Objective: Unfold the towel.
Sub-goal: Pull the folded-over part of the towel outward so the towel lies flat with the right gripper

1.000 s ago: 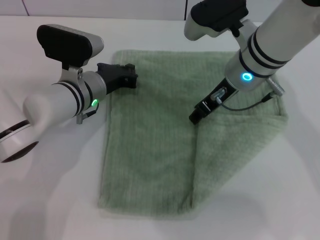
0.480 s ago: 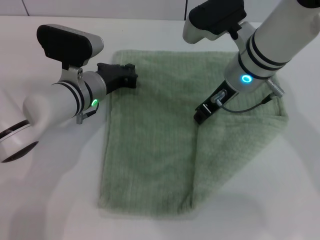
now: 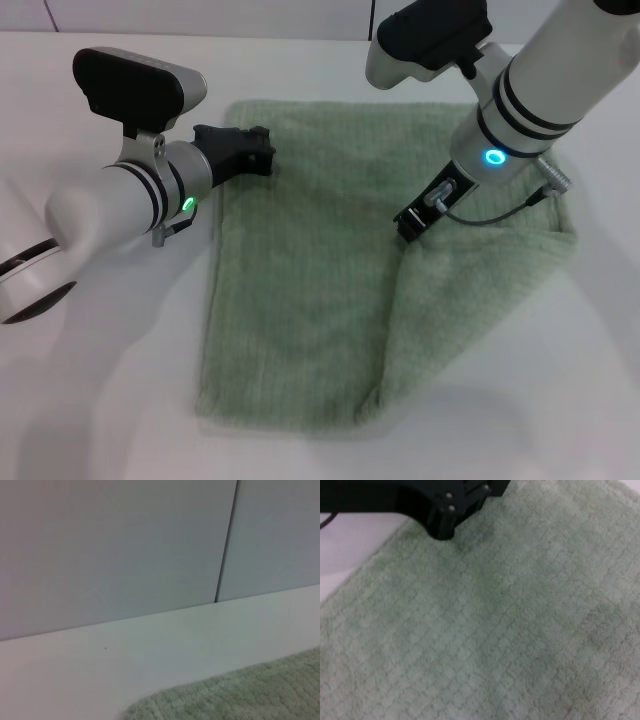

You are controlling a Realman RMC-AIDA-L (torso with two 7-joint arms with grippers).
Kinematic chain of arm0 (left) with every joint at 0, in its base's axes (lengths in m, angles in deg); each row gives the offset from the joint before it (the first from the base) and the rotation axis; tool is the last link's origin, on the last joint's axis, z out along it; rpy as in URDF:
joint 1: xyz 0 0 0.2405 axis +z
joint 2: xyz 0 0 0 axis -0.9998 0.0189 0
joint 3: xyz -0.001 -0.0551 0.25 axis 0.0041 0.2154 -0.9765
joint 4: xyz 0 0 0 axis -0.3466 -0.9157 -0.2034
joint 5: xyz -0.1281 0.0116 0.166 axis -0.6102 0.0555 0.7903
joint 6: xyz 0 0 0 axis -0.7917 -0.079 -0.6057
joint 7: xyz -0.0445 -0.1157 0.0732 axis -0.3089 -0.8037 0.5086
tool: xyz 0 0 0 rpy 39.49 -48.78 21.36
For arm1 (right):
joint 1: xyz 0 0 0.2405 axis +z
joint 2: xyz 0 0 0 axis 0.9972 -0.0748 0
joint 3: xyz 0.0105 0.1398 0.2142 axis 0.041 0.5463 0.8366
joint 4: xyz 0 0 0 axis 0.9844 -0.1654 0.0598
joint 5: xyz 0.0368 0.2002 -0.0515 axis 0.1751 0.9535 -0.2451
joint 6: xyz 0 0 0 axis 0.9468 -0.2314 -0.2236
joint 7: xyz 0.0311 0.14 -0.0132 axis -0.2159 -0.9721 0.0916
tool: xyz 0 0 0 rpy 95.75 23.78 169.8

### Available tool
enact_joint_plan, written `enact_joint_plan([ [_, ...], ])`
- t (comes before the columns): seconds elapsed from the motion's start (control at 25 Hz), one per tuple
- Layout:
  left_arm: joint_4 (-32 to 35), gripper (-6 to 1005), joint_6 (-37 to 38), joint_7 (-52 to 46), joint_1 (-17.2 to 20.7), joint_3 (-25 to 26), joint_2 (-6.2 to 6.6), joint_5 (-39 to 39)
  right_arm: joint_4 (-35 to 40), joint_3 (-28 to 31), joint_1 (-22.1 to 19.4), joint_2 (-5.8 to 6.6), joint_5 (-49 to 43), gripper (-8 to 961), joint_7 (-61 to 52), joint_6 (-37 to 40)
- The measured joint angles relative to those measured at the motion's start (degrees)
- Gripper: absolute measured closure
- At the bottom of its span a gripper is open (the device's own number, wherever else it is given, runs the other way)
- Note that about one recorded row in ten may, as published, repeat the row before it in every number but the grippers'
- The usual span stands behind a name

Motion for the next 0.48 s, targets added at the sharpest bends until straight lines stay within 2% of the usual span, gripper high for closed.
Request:
enact_joint_plan([
  [0.04, 0.0, 940, 0.0, 0.0, 0.0, 0.02, 0.0, 0.0, 0.0, -0.01, 0.0, 0.0, -0.02, 853, 0.28, -0.12],
  [0.24, 0.0, 939, 0.0, 0.0, 0.1, 0.16, 0.01, 0.0, 0.86, -0.66, 0.0, 0.09, -0.12, 917, 0.64, -1.39],
  [0.48, -0.03, 937, 0.0, 0.06, 0.26, 0.28, 0.1, 0.0, 6.3, -1.49, -0.46, 0.13, -0.12, 925, 0.57, -6.84],
])
